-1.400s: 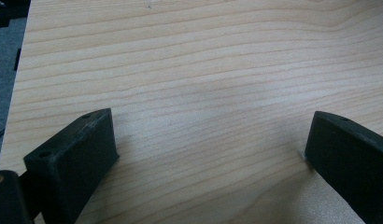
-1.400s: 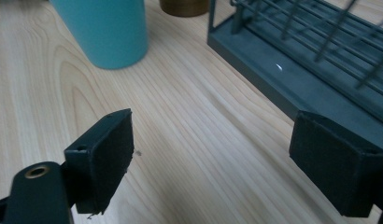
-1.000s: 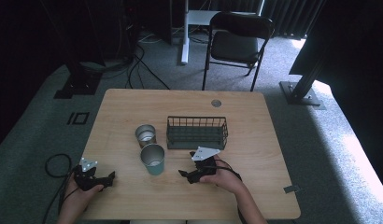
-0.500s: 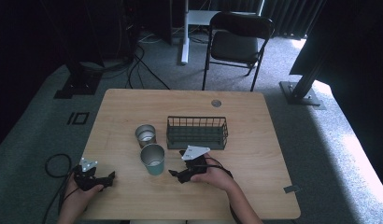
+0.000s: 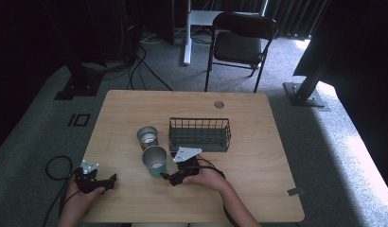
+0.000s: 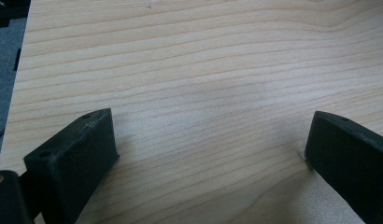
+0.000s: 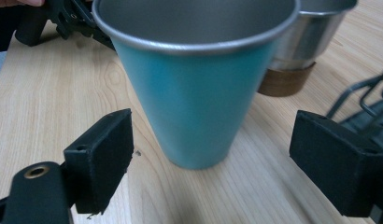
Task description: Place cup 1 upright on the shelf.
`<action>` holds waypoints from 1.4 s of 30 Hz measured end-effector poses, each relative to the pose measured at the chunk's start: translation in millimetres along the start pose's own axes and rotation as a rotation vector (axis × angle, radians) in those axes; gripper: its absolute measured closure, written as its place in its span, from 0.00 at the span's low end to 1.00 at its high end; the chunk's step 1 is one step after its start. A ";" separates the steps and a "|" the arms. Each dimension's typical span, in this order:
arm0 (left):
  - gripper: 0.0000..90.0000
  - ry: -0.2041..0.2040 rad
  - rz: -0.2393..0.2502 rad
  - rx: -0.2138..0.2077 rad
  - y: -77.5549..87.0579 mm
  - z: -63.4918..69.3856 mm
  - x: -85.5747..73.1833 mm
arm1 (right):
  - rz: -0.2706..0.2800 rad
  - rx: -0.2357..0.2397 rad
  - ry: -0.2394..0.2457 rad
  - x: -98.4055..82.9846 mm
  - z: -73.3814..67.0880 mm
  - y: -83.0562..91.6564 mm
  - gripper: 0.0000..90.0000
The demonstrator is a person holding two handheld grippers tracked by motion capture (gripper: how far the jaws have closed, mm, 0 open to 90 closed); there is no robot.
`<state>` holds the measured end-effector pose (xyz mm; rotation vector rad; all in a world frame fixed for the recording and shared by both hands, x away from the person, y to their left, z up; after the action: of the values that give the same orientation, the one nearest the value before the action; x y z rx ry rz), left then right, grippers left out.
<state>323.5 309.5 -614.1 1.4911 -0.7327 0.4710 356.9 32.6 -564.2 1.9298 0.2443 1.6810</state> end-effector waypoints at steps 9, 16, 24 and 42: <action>0.03 0.000 0.000 0.000 0.0 0.0 0.0 | 0.018 0.010 -0.006 8.5 -2.3 -14.8 0.14; 0.03 0.000 0.000 0.000 0.0 0.0 0.0 | 0.035 0.024 -0.018 13.9 -4.6 -22.2 0.14; 0.03 0.000 0.000 0.000 0.0 0.0 0.0 | 0.077 0.026 -0.027 19.6 -4.3 -28.0 0.13; 0.03 0.000 0.000 0.000 0.0 0.0 0.0 | 0.131 0.015 -0.005 31.4 -5.6 -33.7 0.16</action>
<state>323.5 309.5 -614.1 1.4910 -0.7328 0.4710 365.3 77.3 -554.7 1.9985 0.1310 1.7626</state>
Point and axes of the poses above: each handheld gripper's, and its own axes: y roughly backward along the jaws, x roughly out of its top, z roughly to its right, the point moved 8 cm from there along -y, roughly forward along the jaws, and after that the axes turned 5 degrees about x, right-handed, at the moved point
